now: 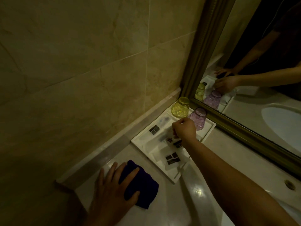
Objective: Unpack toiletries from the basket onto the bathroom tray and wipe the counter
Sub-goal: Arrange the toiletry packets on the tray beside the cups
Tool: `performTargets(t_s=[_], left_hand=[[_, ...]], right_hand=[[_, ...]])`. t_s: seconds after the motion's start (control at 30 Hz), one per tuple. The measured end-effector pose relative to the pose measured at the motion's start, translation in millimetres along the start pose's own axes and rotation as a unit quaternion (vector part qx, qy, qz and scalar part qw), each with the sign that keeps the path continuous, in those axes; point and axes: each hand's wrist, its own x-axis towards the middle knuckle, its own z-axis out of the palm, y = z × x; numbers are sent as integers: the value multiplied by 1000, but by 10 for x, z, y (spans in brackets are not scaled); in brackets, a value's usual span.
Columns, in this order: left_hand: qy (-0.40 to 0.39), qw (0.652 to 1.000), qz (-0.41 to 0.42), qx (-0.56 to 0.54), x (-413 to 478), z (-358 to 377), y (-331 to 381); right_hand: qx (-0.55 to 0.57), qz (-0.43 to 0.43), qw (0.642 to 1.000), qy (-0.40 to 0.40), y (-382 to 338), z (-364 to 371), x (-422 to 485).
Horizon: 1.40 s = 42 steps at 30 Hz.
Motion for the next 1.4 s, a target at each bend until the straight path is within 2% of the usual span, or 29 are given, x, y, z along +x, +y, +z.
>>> performTargets(t_s=[0.07, 0.1, 0.13, 0.17, 0.2, 0.23, 0.27, 0.3, 0.33, 0.47, 0.57, 0.67, 0.8, 0.87, 0.97, 1.03, 1.2, 1.4], left_hand=[[4, 1000, 4, -2, 1, 18, -13], [4, 1000, 5, -1, 0, 33, -19], [3, 1000, 5, -1, 1, 41, -23], [1, 1000, 5, -1, 2, 45, -24], [1, 1000, 4, -1, 4, 49, -27], [1, 1000, 4, 0, 4, 54, -31], [0, 1000, 5, 1, 6, 58, -36], [-1, 1000, 6, 1, 5, 61, -42], [0, 1000, 7, 1, 3, 64, -47], [8, 1000, 9, 2, 0, 90, -47], [0, 1000, 10, 10, 13, 92, -56], [-6, 1000, 4, 16, 30, 103, -61], [-15, 1000, -1, 16, 36, 113, -69], [-14, 1000, -3, 21, 42, 113, -72], [-8, 1000, 1, 25, 47, 111, -66], [0, 1000, 2, 23, 49, 114, -63], [-3, 1000, 6, 29, 38, 88, -52], [-15, 1000, -1, 18, 49, 48, -37]], right_hand=[[16, -19, 999, -23, -67, -9, 20], [-31, -53, 997, -42, -68, -23, 41], [-136, -110, 982, -67, -50, -48, 68], [-274, -178, 941, -92, -16, -73, 87], [-402, -251, 873, -115, 21, -90, 98], [-485, -325, 801, -136, 57, -95, 112], [-526, -389, 741, -154, 91, -89, 131], [-539, -437, 700, -168, 109, -79, 150], [-543, -469, 675, -174, 105, -72, 177], [-548, -530, 623, -174, -3, -122, 301], [-548, -502, 646, -170, -117, -229, 407], [-569, -460, 655, -190, -235, -190, 461], [-583, -438, 639, -243, -247, 37, 410], [-573, -459, 636, -238, -223, 97, 405], [-491, -507, 683, -189, -148, 52, 418], [-444, -528, 700, -184, -85, -10, 393], [-437, -542, 677, -240, 73, -3, 176], [-390, -581, 676, -232, 198, -86, 145]])
